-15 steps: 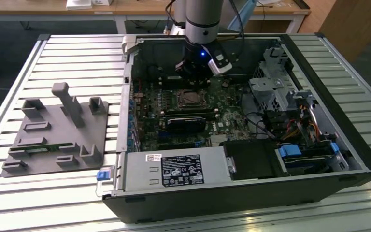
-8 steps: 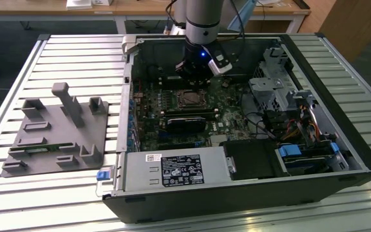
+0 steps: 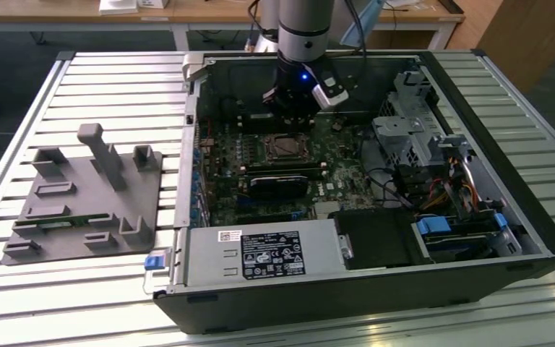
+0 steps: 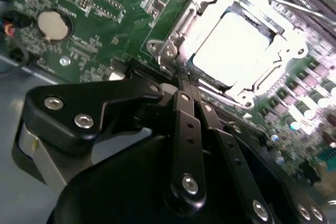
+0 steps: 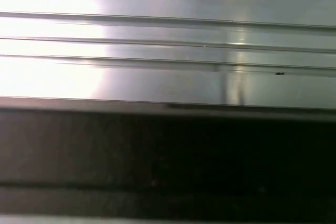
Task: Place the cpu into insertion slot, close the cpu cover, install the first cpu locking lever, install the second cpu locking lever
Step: 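Install the first cpu locking lever, then install the second cpu locking lever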
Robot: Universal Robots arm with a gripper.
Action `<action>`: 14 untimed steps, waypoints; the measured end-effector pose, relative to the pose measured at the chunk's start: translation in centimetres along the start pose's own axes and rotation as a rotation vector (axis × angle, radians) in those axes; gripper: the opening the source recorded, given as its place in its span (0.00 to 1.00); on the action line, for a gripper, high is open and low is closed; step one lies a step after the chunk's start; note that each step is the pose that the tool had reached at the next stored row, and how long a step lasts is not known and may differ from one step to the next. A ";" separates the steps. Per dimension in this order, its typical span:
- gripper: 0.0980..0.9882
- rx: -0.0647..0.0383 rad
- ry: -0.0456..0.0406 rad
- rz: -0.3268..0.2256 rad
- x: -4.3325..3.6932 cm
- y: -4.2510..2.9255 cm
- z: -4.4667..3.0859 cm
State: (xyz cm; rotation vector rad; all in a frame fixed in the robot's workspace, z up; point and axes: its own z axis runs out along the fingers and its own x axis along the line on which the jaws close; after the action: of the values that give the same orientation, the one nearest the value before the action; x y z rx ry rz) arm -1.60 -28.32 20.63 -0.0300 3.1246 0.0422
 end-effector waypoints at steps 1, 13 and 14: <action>0.01 0.000 0.0000 0.000 0.00 0.01 -0.24; 0.01 0.001 0.0001 0.000 -0.01 -0.15 -0.75; 0.01 0.001 0.0001 0.000 -0.01 -0.21 -0.75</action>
State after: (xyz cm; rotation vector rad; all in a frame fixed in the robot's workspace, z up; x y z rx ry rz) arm -1.60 -28.55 21.38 -0.0301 3.1248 0.0412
